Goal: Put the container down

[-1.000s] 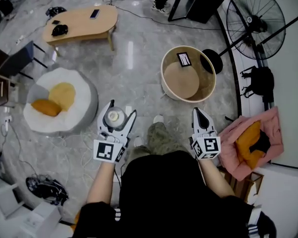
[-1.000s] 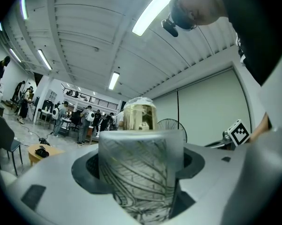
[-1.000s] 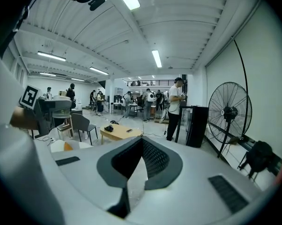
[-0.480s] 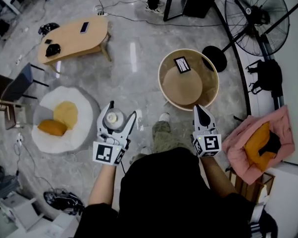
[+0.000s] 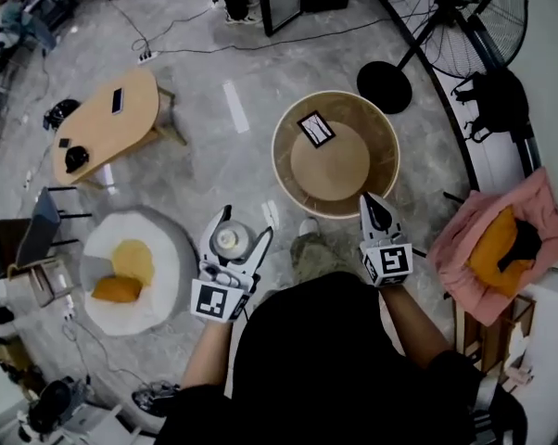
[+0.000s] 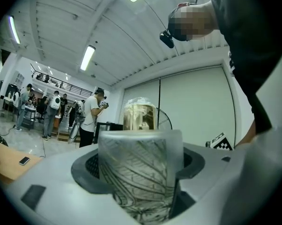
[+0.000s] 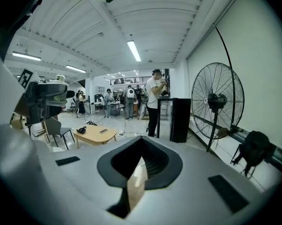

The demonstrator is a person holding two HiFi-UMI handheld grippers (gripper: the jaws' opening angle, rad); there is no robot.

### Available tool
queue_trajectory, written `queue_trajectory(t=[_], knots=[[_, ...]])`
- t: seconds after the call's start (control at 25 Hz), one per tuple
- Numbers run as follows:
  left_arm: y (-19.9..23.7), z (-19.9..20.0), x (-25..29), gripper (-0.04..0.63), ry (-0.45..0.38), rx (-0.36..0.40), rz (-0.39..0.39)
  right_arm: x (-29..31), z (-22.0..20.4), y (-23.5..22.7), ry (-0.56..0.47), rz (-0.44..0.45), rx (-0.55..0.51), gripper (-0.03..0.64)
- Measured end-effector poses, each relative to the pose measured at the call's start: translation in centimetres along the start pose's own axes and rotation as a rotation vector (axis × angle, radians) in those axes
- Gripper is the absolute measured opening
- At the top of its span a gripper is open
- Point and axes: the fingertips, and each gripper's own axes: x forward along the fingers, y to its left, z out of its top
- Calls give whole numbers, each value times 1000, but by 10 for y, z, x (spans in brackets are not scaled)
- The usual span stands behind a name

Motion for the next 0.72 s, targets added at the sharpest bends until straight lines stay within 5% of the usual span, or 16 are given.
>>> queue_trajectory(t=[0.48, 0.72], knots=[[-21, -63, 114, 344, 127, -4, -99, 52, -21, -55, 44, 48, 20, 20], [-32, -118, 155, 344, 230, 39, -255, 76, -38, -63, 76, 19, 46, 20]])
